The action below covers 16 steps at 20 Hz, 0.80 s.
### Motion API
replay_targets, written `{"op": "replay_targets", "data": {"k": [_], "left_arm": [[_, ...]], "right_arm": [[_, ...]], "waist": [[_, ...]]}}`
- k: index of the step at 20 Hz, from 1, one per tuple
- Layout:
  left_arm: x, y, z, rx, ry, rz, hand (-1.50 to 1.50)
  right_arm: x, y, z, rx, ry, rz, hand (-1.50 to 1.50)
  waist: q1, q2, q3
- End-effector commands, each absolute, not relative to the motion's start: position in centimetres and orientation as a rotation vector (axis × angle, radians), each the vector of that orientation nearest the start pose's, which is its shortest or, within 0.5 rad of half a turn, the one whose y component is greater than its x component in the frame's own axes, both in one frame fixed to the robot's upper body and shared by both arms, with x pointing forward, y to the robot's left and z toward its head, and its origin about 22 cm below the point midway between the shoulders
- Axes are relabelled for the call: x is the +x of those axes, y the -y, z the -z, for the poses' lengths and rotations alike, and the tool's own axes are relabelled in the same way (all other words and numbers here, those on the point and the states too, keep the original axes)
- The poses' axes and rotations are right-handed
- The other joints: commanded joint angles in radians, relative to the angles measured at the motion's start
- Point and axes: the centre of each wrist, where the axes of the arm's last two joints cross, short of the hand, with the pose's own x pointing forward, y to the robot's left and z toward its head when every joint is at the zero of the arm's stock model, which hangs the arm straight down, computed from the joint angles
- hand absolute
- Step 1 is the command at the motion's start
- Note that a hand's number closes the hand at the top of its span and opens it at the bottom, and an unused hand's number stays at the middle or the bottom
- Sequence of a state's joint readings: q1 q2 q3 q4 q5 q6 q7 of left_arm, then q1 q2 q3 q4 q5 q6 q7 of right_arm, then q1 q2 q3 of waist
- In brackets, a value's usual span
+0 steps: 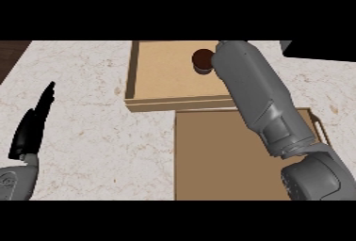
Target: Pick the cupcake from the tray and place it in the cardboard box
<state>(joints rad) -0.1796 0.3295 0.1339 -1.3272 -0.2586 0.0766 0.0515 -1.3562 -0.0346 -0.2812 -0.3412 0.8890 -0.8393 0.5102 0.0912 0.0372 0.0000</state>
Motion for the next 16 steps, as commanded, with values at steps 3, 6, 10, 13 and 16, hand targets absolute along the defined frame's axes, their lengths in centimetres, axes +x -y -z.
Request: {"op": "replay_targets", "data": {"k": [3, 6, 10, 13, 16], "left_arm": [[28.5, -34.0, -2.6, 0.618, 1.421, 0.244, 0.0], [26.3, -33.8, -1.1, 0.621, 1.39, 0.241, 0.0], [27.0, -36.4, -1.1, 0.648, 1.353, 0.212, 0.0], [26.0, -36.7, -1.7, 0.661, 1.344, 0.198, 0.0], [25.7, -36.2, -0.6, 0.669, 1.342, 0.182, 0.0]], "right_arm": [[46.7, 8.8, -17.2, -1.01, 1.594, 0.213, -1.5], [46.7, 9.3, -17.7, -0.944, 1.631, 0.233, -1.5], [46.4, 13.6, -16.0, -0.947, 1.656, 0.294, -1.5], [45.2, 13.4, -14.4, -0.941, 1.61, 0.277, -1.5], [44.4, 15.9, -15.1, -0.948, 1.575, 0.261, -1.5]], "waist": [[-0.026, -0.011, 0.001], [-0.05, -0.028, 0.001], [-0.088, -0.034, 0.001], [-0.111, -0.049, 0.0], [-0.127, -0.054, 0.0]]}}
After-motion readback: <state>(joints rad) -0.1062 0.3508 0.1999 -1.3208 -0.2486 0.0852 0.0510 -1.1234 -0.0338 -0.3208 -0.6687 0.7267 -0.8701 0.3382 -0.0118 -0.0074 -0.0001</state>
